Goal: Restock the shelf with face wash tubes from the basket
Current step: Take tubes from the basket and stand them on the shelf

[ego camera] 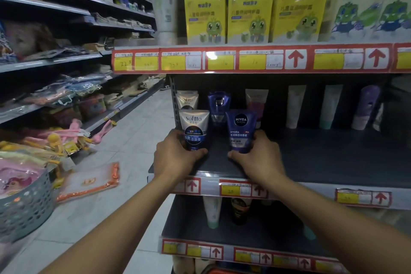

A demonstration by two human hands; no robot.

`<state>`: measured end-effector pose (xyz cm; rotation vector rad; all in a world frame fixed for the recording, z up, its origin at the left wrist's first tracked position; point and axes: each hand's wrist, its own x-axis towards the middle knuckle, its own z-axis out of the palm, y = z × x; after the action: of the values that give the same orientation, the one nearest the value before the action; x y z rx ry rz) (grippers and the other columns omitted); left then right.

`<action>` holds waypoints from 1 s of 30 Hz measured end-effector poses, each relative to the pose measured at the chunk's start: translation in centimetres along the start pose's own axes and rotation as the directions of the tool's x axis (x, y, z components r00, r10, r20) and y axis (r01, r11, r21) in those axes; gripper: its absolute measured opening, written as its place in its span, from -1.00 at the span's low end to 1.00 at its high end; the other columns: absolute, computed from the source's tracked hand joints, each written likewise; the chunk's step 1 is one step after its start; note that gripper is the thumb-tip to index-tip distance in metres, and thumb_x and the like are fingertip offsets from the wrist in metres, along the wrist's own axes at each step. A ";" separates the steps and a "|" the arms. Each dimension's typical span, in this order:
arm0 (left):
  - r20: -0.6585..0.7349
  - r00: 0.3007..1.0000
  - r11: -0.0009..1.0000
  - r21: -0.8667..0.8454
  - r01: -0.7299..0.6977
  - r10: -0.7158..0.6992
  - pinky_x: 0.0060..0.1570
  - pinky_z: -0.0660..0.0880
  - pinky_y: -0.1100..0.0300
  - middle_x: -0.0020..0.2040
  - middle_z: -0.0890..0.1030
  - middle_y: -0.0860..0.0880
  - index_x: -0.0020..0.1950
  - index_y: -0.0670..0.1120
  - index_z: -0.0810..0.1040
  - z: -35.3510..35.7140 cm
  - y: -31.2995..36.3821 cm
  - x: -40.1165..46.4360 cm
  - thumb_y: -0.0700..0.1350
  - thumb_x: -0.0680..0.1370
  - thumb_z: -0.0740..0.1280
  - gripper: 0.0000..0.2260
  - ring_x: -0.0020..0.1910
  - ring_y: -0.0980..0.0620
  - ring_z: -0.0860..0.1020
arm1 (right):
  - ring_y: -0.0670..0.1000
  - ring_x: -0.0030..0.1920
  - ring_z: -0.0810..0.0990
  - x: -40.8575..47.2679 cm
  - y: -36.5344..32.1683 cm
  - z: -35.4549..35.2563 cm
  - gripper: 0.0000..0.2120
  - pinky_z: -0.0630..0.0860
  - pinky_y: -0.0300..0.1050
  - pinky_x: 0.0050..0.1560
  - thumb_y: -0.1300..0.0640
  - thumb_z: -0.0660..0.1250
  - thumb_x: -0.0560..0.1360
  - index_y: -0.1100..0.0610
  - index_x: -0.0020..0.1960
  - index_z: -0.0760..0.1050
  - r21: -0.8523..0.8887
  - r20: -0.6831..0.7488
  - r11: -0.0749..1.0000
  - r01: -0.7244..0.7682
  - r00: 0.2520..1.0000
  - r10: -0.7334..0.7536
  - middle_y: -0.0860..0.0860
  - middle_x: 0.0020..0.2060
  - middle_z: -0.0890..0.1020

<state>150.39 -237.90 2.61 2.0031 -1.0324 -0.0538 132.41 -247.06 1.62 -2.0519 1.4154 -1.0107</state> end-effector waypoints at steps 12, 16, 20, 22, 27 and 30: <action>0.057 0.998 0.998 0.060 0.020 -0.023 -0.01 0.49 0.12 0.20 0.69 -0.14 0.29 -0.11 0.64 0.9 -2.2 7.5 0.20 0.32 0.64 -0.35 0.16 -0.13 0.63 | 0.09 0.20 0.64 6.0 -1.6 4.3 -0.38 0.54 -0.09 0.13 -0.08 0.63 0.32 0.06 0.30 0.52 -0.047 0.032 0.996 0.075 0.997 -0.074 0.05 0.21 0.66; 0.076 0.997 0.998 0.055 0.014 -0.018 -0.11 0.52 0.13 0.08 0.73 -0.10 0.17 -0.06 0.69 1.7 -3.3 9.5 0.26 0.30 0.62 -0.42 0.03 -0.08 0.66 | 0.08 0.18 0.64 7.2 -1.7 5.4 -0.41 0.57 -0.08 0.15 -0.05 0.62 0.35 0.07 0.31 0.54 -0.049 0.043 0.994 0.101 0.994 -0.099 0.06 0.20 0.66; 0.085 0.996 0.999 0.046 0.021 -0.025 -0.08 0.63 0.06 0.01 0.74 -0.06 0.09 -0.03 0.72 2.3 -3.9 10.5 0.33 0.28 0.59 -0.44 -0.06 -0.04 0.66 | 0.06 0.17 0.65 7.8 -1.6 6.2 -0.44 0.58 -0.08 0.13 -0.05 0.61 0.37 0.07 0.29 0.55 -0.052 0.033 0.990 0.130 0.991 -0.128 0.05 0.19 0.67; 0.069 0.998 0.999 0.033 0.010 -0.012 -0.08 0.60 0.07 0.03 0.74 -0.07 0.11 -0.03 0.70 2.6 -4.1 10.6 0.33 0.30 0.58 -0.44 -0.02 -0.07 0.66 | 0.06 0.17 0.64 7.9 -1.6 6.6 -0.45 0.56 -0.10 0.12 -0.06 0.60 0.37 0.07 0.29 0.55 -0.041 0.019 0.990 0.137 0.991 -0.136 0.05 0.19 0.67; 0.045 0.999 1.000 -0.004 0.011 -0.011 -0.07 0.44 0.14 0.18 0.68 -0.06 0.30 -0.02 0.56 3.1 -4.4 10.3 0.28 0.34 0.56 -0.36 0.16 -0.12 0.63 | 0.04 0.10 0.66 7.9 -1.1 6.7 -0.55 0.47 -0.21 -0.02 -0.05 0.58 0.37 0.05 0.20 0.60 -0.038 0.009 0.987 0.156 0.988 -0.156 0.03 0.10 0.69; 0.054 0.999 1.000 0.016 -0.003 0.002 -0.12 0.45 0.15 0.13 0.69 -0.04 0.25 0.00 0.59 3.2 -4.6 10.5 0.28 0.34 0.51 -0.42 0.09 -0.11 0.64 | 0.03 -0.01 0.67 8.2 -0.8 7.0 -0.63 0.57 -0.14 -0.06 -0.08 0.54 0.34 0.03 0.09 0.61 -0.080 0.022 0.986 0.146 0.989 -0.145 0.02 0.01 0.69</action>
<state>158.94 -245.90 0.70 2.0247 -1.0726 -0.0994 139.98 -254.61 0.35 -2.2457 1.3349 -1.0070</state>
